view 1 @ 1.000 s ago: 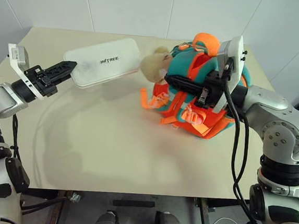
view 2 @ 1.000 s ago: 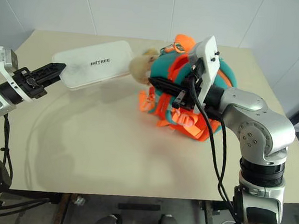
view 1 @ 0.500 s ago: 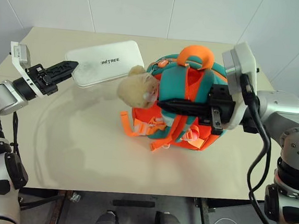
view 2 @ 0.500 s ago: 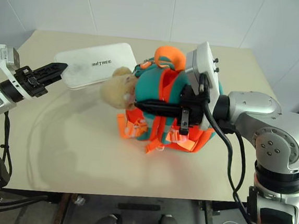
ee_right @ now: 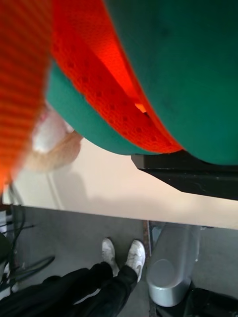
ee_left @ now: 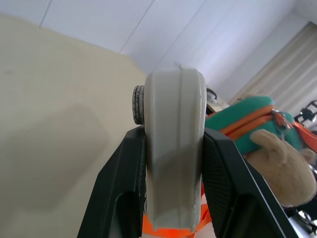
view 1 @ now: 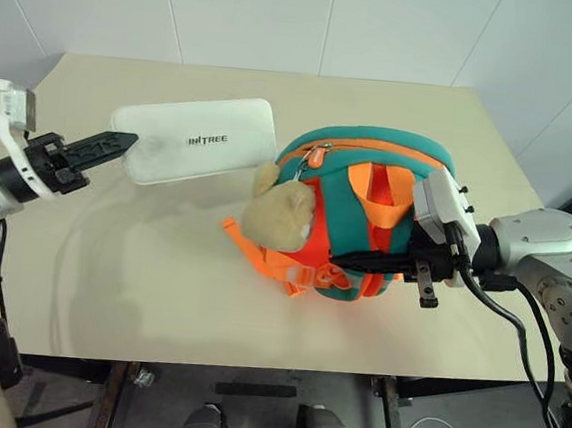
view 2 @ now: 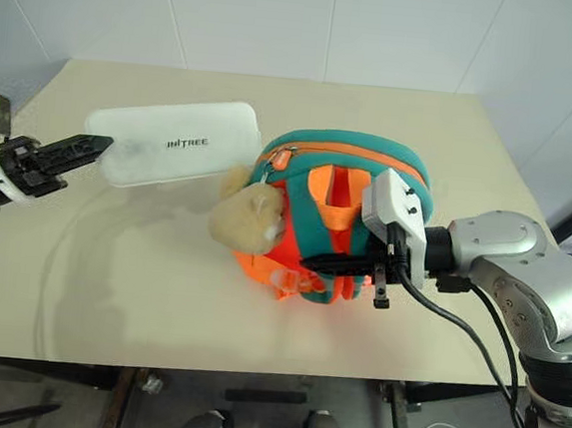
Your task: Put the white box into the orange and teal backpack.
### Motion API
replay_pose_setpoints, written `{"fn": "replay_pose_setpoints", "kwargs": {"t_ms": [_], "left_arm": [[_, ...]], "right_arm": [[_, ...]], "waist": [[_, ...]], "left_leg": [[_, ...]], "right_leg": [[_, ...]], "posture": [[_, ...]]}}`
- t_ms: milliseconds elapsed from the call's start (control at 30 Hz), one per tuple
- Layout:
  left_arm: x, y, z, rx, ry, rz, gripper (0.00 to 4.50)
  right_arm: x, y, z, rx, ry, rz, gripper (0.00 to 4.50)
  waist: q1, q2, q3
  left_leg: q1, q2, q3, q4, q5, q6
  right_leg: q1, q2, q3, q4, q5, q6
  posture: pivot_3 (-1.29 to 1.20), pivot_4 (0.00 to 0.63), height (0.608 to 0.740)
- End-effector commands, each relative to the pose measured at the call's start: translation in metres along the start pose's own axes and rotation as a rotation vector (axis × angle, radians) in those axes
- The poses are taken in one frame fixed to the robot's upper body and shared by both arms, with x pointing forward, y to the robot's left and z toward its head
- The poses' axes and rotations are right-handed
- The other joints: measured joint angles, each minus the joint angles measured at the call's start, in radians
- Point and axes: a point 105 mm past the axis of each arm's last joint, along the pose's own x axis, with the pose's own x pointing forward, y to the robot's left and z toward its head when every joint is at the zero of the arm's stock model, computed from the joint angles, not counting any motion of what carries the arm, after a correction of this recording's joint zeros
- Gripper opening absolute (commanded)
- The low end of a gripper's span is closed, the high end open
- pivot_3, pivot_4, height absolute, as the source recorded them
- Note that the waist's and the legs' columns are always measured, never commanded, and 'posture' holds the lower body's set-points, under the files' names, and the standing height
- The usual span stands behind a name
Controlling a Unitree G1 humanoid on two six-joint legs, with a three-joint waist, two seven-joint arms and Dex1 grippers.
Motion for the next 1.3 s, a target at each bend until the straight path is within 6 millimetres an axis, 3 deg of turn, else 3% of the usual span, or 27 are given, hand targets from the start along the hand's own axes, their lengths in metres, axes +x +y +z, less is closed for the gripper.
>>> {"fn": "replay_pose_setpoints", "kwargs": {"t_ms": [33, 167, 433, 933, 1300], "left_arm": [[-0.009, -0.027, 0.021, 0.155, -0.065, -0.102, 1.24], [-0.018, -0.041, 0.031, 0.252, -0.135, -0.139, 1.24], [-0.028, -0.052, 0.028, 0.281, -0.111, -0.161, 1.24], [-0.006, -0.056, 0.013, 0.283, 0.013, -0.265, 1.24], [0.011, -0.043, 0.0, 0.374, 0.214, -0.262, 1.24]], "right_arm": [[-0.006, -0.001, 0.007, -0.042, -0.015, -0.021, 0.0], [-0.006, -0.003, 0.005, -0.032, -0.016, -0.019, 0.0], [-0.006, -0.006, 0.003, -0.017, -0.018, -0.018, 0.0], [-0.003, -0.01, 0.006, -0.017, -0.035, -0.011, 0.0], [-0.001, -0.014, 0.004, -0.015, -0.034, -0.016, 0.0]], "waist": [[0.002, 0.0, 0.0], [0.007, 0.0, 0.0], [0.016, 0.0, 0.0], [0.015, 0.0, 0.0], [0.017, 0.0, 0.0]], "left_leg": [[0.0, 0.0, 0.0, 0.0, 0.0, 0.0], [0.0, 0.0, 0.0, 0.001, 0.0, 0.001], [0.001, 0.0, 0.0, 0.002, -0.001, 0.001], [0.001, 0.0, 0.0, 0.003, -0.001, 0.001], [0.001, 0.0, 0.0, 0.005, -0.001, 0.001]], "right_leg": [[0.0, 0.0, 0.0, 0.0, 0.0, 0.0], [0.001, 0.0, 0.0, 0.0, 0.0, 0.0], [0.001, 0.0, 0.0, 0.001, 0.0, 0.0], [0.001, 0.0, 0.0, 0.001, 0.0, 0.0], [0.002, 0.0, 0.0, 0.002, 0.0, 0.0]], "posture": [[0.0, 0.15, 0.74], [0.0, 0.15, 0.74], [0.0, 0.15, 0.74], [0.0, 0.15, 0.74], [0.0, 0.15, 0.74]]}}
